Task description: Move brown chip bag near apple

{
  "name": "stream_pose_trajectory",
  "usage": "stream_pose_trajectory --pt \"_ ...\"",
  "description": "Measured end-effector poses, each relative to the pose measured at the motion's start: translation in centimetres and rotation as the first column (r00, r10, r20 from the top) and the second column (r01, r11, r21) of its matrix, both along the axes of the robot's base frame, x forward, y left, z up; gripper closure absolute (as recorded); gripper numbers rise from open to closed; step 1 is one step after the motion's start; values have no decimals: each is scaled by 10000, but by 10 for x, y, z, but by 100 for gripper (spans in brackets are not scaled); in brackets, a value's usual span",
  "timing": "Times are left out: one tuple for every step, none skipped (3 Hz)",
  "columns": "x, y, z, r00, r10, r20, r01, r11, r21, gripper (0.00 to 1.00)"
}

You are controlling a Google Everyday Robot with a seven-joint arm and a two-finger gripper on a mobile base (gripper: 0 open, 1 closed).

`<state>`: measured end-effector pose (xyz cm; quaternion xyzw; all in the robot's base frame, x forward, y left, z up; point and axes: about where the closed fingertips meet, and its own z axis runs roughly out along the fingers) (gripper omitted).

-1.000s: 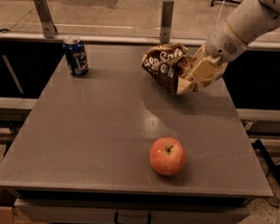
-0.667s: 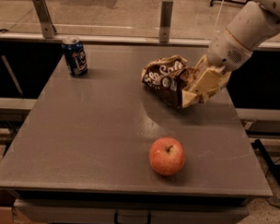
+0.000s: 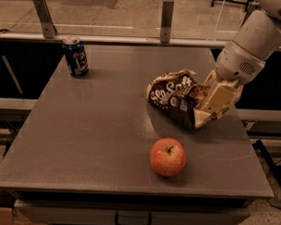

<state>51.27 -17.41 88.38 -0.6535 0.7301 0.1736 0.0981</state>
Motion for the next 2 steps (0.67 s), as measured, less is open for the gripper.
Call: stream_pose_trajectory --pt "-18 -5 -5 9996 18 -296 -29 9993 -369 83" --pt "-33 -5 -8 9985 40 -546 -67 9988 -494 59"
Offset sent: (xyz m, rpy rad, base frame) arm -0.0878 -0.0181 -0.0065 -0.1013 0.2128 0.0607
